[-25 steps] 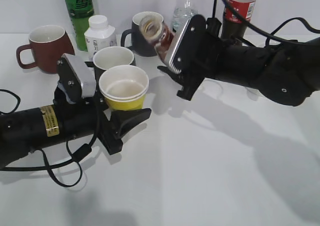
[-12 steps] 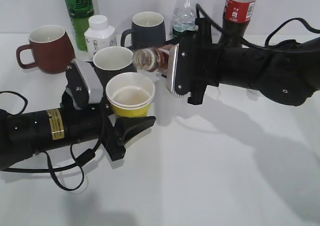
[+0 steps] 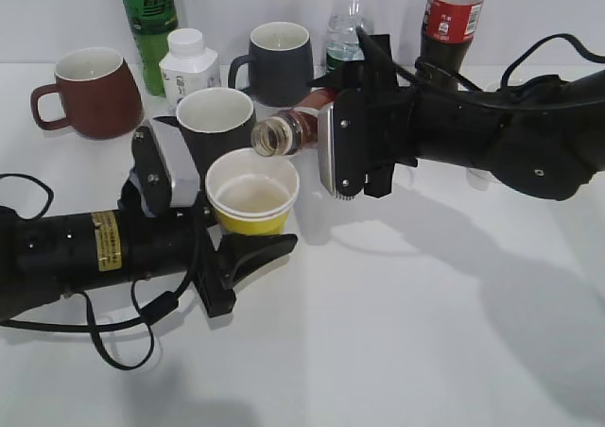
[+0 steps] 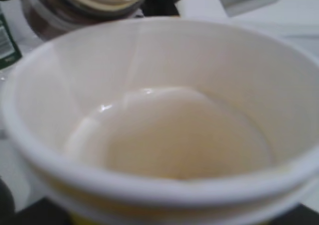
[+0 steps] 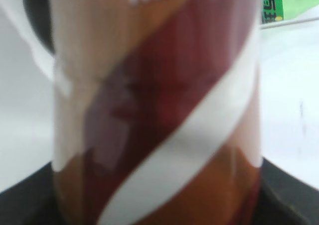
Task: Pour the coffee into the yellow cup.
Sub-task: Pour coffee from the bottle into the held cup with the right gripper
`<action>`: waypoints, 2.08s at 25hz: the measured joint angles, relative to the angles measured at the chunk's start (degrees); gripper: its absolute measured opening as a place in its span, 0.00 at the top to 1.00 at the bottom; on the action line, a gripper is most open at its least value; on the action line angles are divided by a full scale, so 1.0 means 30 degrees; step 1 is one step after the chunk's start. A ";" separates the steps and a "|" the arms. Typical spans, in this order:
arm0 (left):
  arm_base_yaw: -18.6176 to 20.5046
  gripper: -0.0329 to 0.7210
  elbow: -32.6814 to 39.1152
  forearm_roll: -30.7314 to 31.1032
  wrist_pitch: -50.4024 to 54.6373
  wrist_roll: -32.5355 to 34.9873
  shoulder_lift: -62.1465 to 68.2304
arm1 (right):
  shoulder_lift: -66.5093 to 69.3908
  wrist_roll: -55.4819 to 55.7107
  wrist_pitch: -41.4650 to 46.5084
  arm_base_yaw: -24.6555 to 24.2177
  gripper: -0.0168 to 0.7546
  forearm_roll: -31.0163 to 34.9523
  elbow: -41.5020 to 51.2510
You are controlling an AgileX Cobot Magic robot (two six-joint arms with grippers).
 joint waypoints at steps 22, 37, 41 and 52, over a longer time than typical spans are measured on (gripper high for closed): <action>0.0000 0.38 -0.0068 0.1593 0.0874 -0.0462 0.0000 | 0.0000 -0.3314 0.0023 0.0000 0.33 0.0000 0.0000; 0.0000 0.38 -0.0082 0.2434 0.1711 -0.0481 0.0000 | 0.0000 -0.3898 0.0023 0.0000 0.33 0.0017 0.0000; 0.0000 0.38 -0.0082 0.2698 0.1616 -0.0481 0.0000 | 0.0000 -0.4287 0.0023 0.0000 0.33 0.0078 0.0000; 0.0000 0.38 -0.0082 0.2776 0.1600 -0.0481 0.0000 | 0.0000 -0.4951 0.0023 0.0000 0.33 0.0134 0.0000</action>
